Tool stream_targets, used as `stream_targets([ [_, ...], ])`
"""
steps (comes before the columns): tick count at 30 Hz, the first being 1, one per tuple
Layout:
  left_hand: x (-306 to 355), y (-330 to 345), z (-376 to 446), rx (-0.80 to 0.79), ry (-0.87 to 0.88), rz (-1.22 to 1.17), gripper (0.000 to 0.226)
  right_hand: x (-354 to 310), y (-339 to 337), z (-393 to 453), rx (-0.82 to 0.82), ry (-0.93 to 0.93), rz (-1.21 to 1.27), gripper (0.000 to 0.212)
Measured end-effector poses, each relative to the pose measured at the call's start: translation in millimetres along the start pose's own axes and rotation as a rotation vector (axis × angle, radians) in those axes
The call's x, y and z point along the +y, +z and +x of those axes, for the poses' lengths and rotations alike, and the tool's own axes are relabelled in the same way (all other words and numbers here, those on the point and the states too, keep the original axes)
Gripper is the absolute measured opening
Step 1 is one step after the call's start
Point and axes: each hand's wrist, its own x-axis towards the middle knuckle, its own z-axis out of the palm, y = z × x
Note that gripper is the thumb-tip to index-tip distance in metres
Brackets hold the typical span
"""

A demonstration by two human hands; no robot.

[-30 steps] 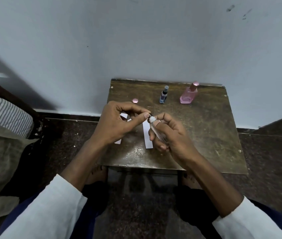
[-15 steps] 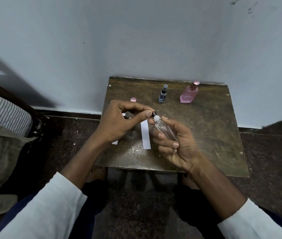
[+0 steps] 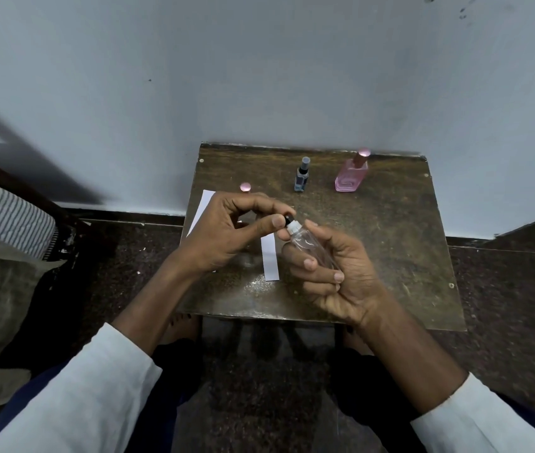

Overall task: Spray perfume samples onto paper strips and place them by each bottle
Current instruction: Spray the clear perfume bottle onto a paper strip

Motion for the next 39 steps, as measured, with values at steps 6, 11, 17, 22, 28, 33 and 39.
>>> stream_targets([
  [6, 3, 2, 4, 0.016, -0.030, -0.022, 0.017, -3, -4, -2, 0.027, -0.020, 0.019, 0.033],
  [11, -18, -13, 0, 0.209, -0.070, 0.510, 0.019, -8, 5, -5, 0.369, -0.330, -0.601, 0.027],
  [17, -21, -4, -7, 0.152, -0.106, 1.123, 0.028, -7, -1, -7, 0.721, -0.541, -1.102, 0.025],
  [22, -30, 6, -6, 0.136, -0.120, 1.150, 0.030, -6, 0, -4, 0.741, -0.558, -0.995, 0.023],
  [28, -32, 8, -2, 0.181, -0.134, 1.127, 0.014, -6, 10, -2, 0.443, -0.485, -0.551, 0.040],
  [33, -29, 8, -1, 0.241, -0.211, 0.674, 0.003, -7, 17, -5, 0.334, -0.441, -0.484, 0.036],
  [39, -21, 9, -4, 0.263, -0.222, 0.526, 0.009, 10, 16, -15, 0.691, -0.638, -1.307, 0.029],
])
